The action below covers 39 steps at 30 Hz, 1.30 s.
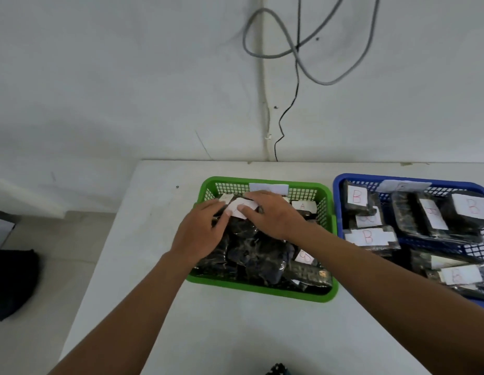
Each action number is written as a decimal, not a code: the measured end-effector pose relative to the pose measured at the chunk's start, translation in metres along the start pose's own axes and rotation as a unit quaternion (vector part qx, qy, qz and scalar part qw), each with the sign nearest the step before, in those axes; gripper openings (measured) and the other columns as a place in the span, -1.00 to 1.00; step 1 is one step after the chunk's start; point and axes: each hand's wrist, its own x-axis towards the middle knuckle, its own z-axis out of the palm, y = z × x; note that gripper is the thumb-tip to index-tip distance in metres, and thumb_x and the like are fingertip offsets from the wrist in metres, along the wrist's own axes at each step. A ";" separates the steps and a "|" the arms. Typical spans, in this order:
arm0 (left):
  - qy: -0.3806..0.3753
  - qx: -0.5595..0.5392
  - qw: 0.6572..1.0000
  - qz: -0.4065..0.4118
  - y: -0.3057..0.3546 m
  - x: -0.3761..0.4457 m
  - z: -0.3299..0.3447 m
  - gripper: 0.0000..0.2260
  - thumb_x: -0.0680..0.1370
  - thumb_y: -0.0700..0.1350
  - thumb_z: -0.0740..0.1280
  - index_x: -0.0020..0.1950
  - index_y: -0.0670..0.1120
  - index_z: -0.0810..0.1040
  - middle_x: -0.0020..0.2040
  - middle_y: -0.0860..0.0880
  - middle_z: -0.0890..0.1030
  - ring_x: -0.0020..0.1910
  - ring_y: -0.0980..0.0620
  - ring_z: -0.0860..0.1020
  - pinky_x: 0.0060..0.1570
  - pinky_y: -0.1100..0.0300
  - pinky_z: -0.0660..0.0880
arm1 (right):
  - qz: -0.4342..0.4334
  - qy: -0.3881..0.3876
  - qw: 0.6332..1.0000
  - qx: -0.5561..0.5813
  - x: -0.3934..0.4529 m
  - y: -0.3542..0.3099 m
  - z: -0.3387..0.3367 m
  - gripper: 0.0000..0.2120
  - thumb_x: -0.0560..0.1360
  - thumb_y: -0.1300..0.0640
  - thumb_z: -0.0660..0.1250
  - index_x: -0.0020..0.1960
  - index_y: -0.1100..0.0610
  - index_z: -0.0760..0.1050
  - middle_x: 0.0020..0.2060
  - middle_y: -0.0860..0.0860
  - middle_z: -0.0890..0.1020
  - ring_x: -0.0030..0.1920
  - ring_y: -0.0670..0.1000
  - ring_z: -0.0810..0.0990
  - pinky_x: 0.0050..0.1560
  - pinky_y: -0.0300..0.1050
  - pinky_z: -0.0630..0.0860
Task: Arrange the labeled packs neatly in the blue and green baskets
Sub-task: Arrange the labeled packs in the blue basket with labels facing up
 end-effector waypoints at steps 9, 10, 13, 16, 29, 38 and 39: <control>0.055 -0.057 0.996 -0.031 -0.021 0.005 0.003 -0.63 0.66 0.06 0.19 0.38 -0.08 0.53 0.35 -0.04 0.54 0.37 0.01 0.42 0.37 0.07 0.36 | 0.096 -0.045 0.983 0.150 0.007 0.006 -0.006 -0.53 0.49 0.04 0.48 0.38 -0.06 0.49 0.23 -0.07 0.57 0.17 -0.05 0.57 0.13 -0.25 0.49; 0.057 -0.060 0.995 -0.048 -0.026 0.008 0.003 -0.62 0.66 0.05 0.19 0.40 -0.09 0.51 0.38 -0.06 0.51 0.40 -0.01 0.39 0.40 0.05 0.33 | 0.103 -0.047 0.981 0.159 0.009 0.006 -0.008 -0.54 0.49 0.08 0.48 0.36 -0.06 0.50 0.24 -0.06 0.58 0.21 -0.04 0.56 0.23 -0.16 0.49; 0.042 -0.079 0.990 -0.108 -0.043 0.016 0.003 -0.60 0.67 0.04 0.18 0.46 -0.10 0.44 0.44 -0.09 0.46 0.44 -0.06 0.38 0.45 0.02 0.29 | 0.090 -0.045 0.985 0.141 0.019 0.001 -0.009 -0.60 0.50 0.11 0.45 0.33 -0.01 0.54 0.22 -0.07 0.62 0.21 -0.11 0.56 0.31 -0.16 0.43; 0.019 -0.118 0.979 -0.167 -0.057 0.021 0.004 -0.61 0.66 0.02 0.22 0.43 -0.13 0.47 0.36 -0.10 0.55 0.34 -0.10 0.50 0.32 0.06 0.41 | 0.073 -0.036 0.992 0.097 0.032 -0.017 -0.004 -0.62 0.50 -0.06 0.44 0.29 0.02 0.57 0.14 -0.10 0.64 0.15 -0.12 0.57 0.24 -0.18 0.46; 0.054 -0.148 0.976 -0.153 -0.068 0.024 0.012 -0.75 0.65 -0.10 0.25 0.24 -0.07 0.64 -0.16 0.08 0.66 -0.35 0.29 0.50 -0.36 0.60 0.35 | 0.266 -0.167 0.942 -0.119 0.121 -0.039 0.031 -0.59 0.53 -0.19 0.33 0.04 0.17 0.39 -0.21 0.04 0.46 -0.28 0.00 0.46 -0.37 -0.13 0.35; 0.048 -0.141 0.978 -0.145 -0.063 0.023 0.009 -0.76 0.66 -0.11 0.23 0.19 -0.12 0.65 -0.25 0.09 0.61 -0.37 0.20 0.52 -0.39 0.54 0.38 | 0.362 -0.110 0.925 0.027 0.116 -0.033 0.023 -0.52 0.35 -0.09 0.60 -0.17 0.17 0.36 -0.28 0.08 0.55 -0.39 0.03 0.55 -0.49 -0.19 0.39; 0.050 -0.142 0.978 -0.145 -0.062 0.023 0.008 -0.76 0.66 -0.12 0.24 0.22 -0.12 0.64 -0.21 0.07 0.64 -0.37 0.21 0.51 -0.39 0.56 0.37 | 0.373 -0.096 0.921 0.049 0.113 -0.032 0.022 -0.51 0.33 -0.07 0.62 -0.18 0.17 0.36 -0.29 0.09 0.55 -0.39 0.04 0.55 -0.50 -0.19 0.39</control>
